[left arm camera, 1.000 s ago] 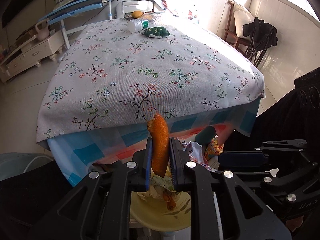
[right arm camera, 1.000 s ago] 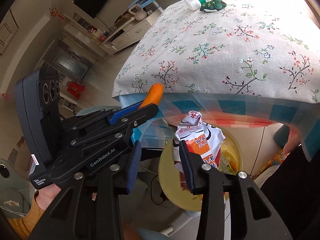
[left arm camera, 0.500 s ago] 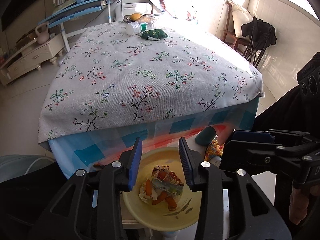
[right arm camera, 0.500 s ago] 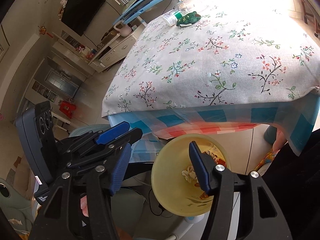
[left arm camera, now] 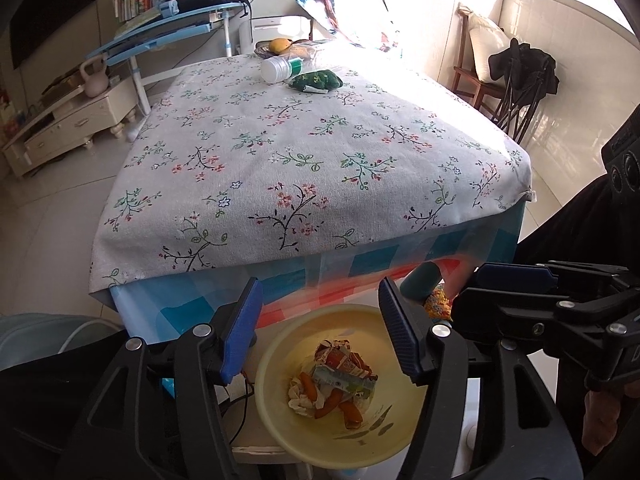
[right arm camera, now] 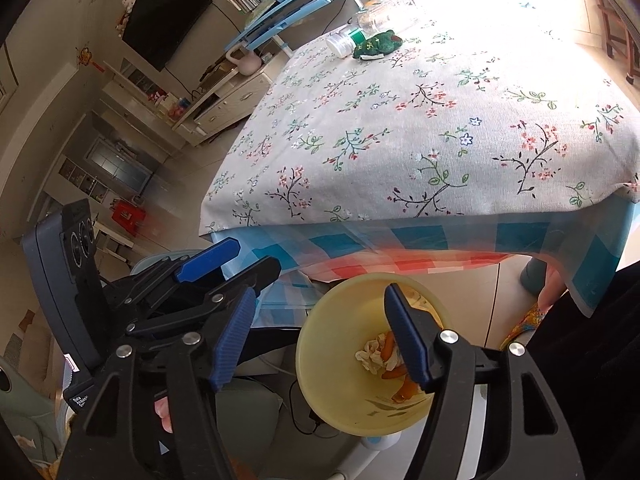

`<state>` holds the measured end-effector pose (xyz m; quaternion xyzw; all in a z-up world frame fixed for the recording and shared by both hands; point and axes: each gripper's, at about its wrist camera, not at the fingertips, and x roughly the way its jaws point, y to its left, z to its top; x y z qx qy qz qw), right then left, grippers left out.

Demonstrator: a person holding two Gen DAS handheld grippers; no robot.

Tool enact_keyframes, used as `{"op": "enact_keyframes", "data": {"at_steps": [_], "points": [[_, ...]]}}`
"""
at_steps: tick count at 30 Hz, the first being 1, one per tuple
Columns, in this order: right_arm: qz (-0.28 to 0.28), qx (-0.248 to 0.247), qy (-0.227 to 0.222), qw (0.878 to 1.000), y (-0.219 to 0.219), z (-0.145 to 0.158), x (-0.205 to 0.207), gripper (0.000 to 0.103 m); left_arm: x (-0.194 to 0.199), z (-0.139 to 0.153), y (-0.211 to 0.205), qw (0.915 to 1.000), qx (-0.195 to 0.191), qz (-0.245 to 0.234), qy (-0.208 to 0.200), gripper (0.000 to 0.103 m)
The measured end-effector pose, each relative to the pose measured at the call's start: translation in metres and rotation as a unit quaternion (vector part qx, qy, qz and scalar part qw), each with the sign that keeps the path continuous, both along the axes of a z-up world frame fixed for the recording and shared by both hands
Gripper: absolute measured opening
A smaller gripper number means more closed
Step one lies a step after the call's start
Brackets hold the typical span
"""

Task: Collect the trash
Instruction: 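Move both tools back over the table toward the plush toy and bottle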

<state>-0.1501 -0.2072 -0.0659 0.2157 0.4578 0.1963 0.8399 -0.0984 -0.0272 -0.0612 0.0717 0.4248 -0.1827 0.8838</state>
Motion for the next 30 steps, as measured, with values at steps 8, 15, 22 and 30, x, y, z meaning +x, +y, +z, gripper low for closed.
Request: {"op": "enact_keyframes", "data": {"at_steps": [8,15,22,30], "points": [[-0.009,-0.021,-0.027,0.999,0.003,0.008,0.0,0.07,-0.001,0.007,0.001,0.9993,0.002,0.015,-0.035,0.078],[-0.044,-0.041,-0.07,0.996,-0.01,0.021,0.002,0.071,0.003,0.013,0.001,0.9987,-0.008,0.021,-0.046,0.081],[-0.048,-0.05,-0.089,0.994,-0.021,0.037,0.026,0.072,0.019,0.033,0.018,0.9956,-0.049,0.047,-0.065,0.083],[-0.02,-0.09,-0.111,0.99,-0.019,0.058,0.091,0.072,0.059,0.064,0.033,0.992,-0.06,0.062,-0.092,0.087]]}}
